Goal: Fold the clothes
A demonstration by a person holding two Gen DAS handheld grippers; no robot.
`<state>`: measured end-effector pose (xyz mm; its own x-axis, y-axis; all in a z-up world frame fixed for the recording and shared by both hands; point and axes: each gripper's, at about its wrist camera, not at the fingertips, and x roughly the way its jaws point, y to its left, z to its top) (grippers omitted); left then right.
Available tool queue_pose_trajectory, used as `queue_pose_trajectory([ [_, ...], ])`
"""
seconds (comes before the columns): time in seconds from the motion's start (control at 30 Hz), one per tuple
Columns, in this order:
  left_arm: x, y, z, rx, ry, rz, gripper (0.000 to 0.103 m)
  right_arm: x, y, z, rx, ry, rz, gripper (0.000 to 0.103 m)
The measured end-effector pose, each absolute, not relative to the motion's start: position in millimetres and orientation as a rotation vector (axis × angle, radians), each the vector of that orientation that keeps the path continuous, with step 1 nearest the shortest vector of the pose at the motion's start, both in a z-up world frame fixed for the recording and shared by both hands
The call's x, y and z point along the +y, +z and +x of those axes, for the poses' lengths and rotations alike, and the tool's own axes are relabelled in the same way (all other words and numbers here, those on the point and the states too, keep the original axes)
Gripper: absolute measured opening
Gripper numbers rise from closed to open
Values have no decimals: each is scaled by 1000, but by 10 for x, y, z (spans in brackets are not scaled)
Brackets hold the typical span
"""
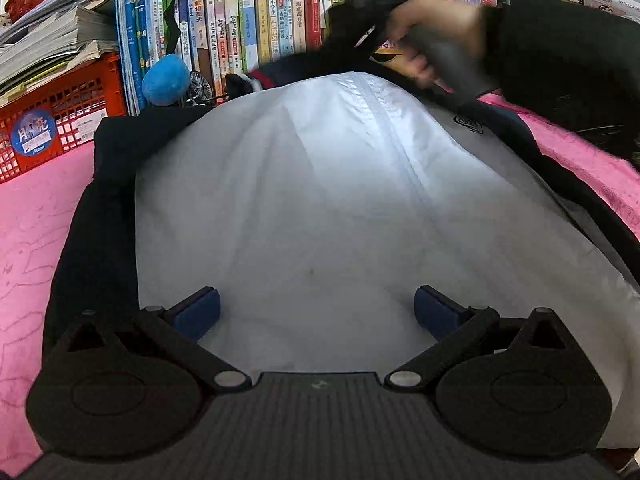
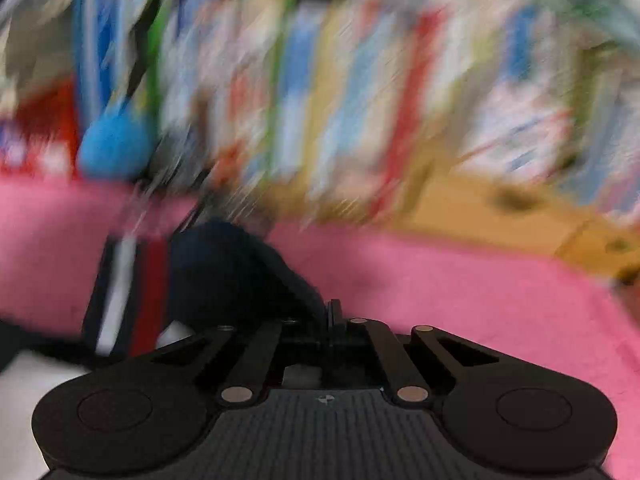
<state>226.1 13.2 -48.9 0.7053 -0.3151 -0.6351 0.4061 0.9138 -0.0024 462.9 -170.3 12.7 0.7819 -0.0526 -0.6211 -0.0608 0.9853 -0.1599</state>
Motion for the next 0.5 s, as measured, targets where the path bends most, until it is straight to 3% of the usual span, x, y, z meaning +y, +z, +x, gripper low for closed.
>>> queue_pose_trajectory([
  [0.17,155,-481,2291,677,-420,142,103,-2768,855,3926,395,-223,-125,4],
  [0.33,152,-478,2325,675,-423,143,103,-4030,779,3215,504,-418,-94,6],
  [0.43,161,-481,2337,673,-426,143,103,-4366,329,2955,705,-406,-107,28],
  [0.5,155,-487,2314,672,-425,144,103,-4448,143,2714,773,-324,-31,74],
])
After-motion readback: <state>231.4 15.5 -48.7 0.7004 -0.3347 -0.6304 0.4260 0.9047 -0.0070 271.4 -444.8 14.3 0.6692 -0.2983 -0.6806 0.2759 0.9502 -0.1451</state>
